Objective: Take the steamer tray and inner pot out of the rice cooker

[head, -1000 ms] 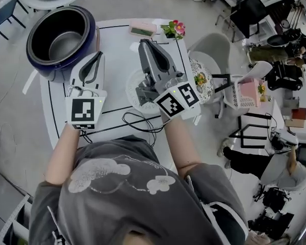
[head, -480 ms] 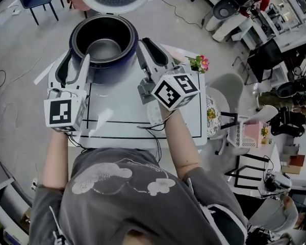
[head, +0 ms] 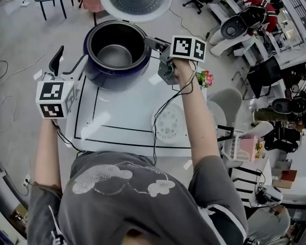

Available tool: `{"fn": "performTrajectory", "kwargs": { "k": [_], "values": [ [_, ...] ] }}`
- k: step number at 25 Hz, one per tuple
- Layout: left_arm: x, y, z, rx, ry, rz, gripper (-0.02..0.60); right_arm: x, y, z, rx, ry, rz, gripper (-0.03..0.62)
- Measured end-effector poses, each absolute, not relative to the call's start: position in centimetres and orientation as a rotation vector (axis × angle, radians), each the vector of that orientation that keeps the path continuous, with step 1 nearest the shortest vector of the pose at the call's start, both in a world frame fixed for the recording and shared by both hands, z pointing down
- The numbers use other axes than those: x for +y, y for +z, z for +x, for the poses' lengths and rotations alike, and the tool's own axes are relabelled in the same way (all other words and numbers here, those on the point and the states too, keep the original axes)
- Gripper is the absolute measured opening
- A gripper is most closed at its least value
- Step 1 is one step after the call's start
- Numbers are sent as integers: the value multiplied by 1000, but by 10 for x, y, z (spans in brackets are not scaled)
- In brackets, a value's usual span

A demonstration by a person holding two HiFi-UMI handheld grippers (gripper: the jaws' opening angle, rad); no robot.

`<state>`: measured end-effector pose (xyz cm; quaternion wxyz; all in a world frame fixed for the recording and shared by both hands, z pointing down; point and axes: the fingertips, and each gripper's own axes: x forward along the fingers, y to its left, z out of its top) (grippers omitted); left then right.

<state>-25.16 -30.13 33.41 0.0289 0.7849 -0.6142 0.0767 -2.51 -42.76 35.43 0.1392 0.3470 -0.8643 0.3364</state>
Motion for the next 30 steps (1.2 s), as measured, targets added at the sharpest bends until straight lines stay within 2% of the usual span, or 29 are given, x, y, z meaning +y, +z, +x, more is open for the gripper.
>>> {"fn": "performTrajectory", "kwargs": {
  "k": [3, 5, 17, 19, 21, 30],
  "values": [
    [-316, 339, -259, -1875, 290, 2417, 334, -446, 369, -22, -2427, 1161, 973, 238],
    [-325, 339, -259, -1865, 301, 2430, 334, -453, 379, -23, -2391, 1162, 966, 221],
    [-373, 362, -258, -1785, 369, 2486, 334, -464, 416, -52, -2159, 402, 1009, 196],
    [-379, 365, -256, -1786, 359, 2490, 334, -467, 420, -51, -2119, 341, 1045, 194],
    [-386, 368, -254, -1794, 355, 2497, 334, -473, 422, -48, -2073, 283, 1099, 129],
    [-410, 389, -249, -1723, 429, 2494, 334, -477, 403, -54, -2233, 323, 1169, 103]
  ]
}}
